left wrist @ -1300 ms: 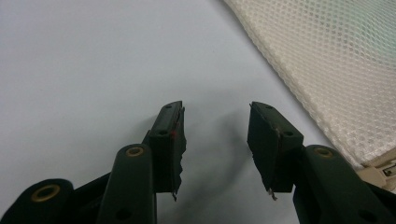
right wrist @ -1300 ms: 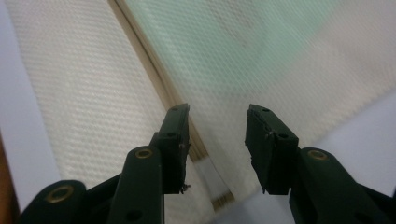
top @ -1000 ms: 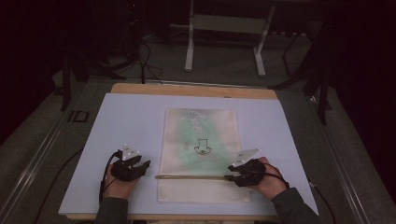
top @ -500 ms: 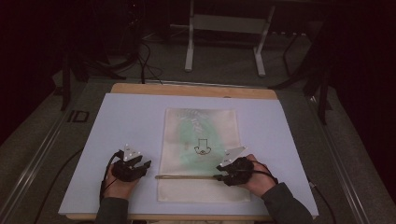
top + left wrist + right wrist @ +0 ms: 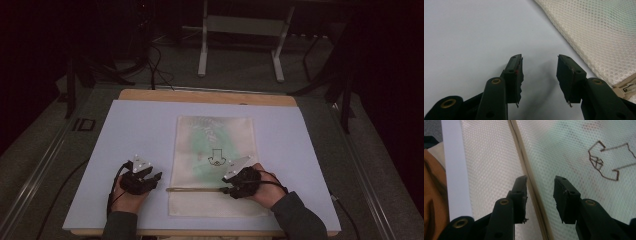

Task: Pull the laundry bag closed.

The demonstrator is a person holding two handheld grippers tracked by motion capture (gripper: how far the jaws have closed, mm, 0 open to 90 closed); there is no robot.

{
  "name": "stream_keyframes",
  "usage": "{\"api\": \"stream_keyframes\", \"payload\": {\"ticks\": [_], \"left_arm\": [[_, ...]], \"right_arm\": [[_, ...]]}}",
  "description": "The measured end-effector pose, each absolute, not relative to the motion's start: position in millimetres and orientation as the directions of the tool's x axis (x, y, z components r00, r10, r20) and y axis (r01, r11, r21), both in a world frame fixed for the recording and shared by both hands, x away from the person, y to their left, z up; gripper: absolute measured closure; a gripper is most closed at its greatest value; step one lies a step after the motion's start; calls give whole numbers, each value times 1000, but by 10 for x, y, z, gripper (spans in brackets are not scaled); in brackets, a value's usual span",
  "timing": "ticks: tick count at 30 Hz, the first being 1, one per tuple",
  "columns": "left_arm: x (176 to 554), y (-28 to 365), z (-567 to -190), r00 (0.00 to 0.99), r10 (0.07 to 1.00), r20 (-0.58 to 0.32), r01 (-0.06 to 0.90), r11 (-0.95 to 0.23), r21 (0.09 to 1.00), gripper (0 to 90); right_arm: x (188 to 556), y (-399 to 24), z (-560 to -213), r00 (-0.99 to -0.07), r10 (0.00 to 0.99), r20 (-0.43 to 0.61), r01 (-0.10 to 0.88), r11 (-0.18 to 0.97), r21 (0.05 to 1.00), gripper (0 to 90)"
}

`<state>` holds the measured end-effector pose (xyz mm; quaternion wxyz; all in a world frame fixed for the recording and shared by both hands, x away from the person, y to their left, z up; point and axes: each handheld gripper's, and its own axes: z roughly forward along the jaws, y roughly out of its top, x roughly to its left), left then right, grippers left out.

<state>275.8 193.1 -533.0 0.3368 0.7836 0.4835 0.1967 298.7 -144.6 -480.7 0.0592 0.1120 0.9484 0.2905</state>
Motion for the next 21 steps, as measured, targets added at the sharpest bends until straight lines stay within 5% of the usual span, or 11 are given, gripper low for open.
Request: {"api": "stream_keyframes", "payload": {"ticks": [21], "left_arm": [[2758,1919,-5329,469,883,-10,619,-320,717,549]], "right_arm": [[2973,-1070,-4797,-984,169,-50,115,831,545,627]]}}
